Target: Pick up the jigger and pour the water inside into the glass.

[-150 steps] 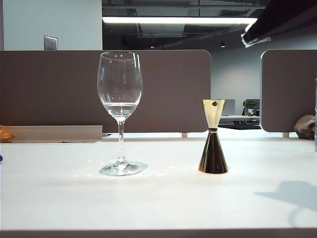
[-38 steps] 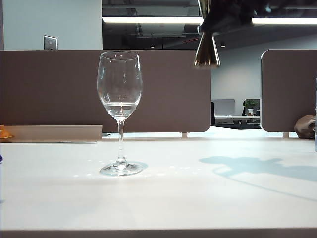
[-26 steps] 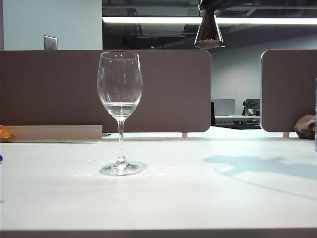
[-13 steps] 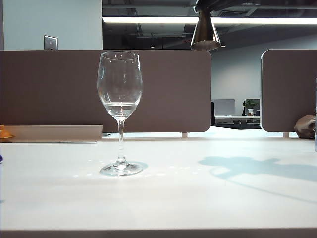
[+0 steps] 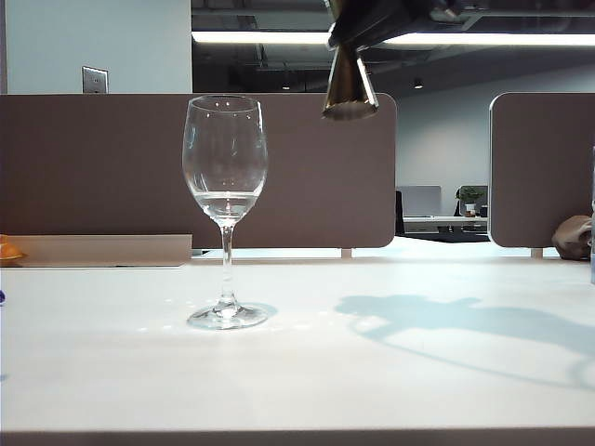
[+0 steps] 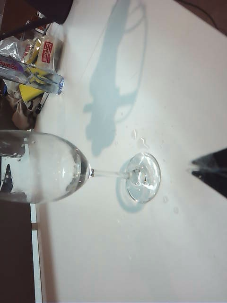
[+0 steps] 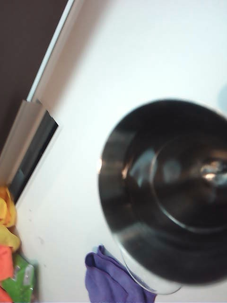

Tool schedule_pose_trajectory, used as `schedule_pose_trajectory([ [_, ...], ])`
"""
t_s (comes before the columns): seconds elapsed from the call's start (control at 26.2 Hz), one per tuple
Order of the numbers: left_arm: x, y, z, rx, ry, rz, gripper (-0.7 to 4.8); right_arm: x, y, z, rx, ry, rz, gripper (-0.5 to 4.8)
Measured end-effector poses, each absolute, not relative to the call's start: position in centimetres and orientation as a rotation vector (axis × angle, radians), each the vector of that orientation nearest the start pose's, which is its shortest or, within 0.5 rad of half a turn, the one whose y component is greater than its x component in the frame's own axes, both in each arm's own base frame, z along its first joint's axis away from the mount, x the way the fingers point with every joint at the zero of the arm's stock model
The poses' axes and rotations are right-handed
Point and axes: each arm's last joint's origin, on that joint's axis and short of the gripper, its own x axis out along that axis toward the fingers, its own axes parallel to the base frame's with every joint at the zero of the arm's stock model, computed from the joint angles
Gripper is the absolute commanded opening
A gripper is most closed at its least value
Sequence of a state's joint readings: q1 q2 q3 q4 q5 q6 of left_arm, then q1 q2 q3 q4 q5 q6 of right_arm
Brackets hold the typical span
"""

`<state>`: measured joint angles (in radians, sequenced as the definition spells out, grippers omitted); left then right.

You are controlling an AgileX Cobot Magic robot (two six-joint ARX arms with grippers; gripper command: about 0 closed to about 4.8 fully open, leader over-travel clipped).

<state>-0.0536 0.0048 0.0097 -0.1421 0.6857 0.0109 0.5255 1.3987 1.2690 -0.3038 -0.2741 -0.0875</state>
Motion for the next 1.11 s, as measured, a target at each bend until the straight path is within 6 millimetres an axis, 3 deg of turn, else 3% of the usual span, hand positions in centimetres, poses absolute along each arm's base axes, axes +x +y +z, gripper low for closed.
schedule_pose_trajectory([
  [0.23, 8.9, -2.3, 15.4, -0.033, 0.129, -0.739, -0.05, 26.5, 18.2, 34.2, -0.165, 0.421, 0.849, -0.02],
  [0.57, 8.9, -2.3, 15.4, -0.033, 0.130, -0.739, -0.05, 26.5, 18.3, 34.1, -0.205, 0.407, 0.859, -0.01],
  [1.11, 8.9, -2.3, 15.4, -0.033, 0.130, -0.739, -0.05, 27.3, 18.8, 37.3, -0.281, 0.375, 0.861, -0.01],
])
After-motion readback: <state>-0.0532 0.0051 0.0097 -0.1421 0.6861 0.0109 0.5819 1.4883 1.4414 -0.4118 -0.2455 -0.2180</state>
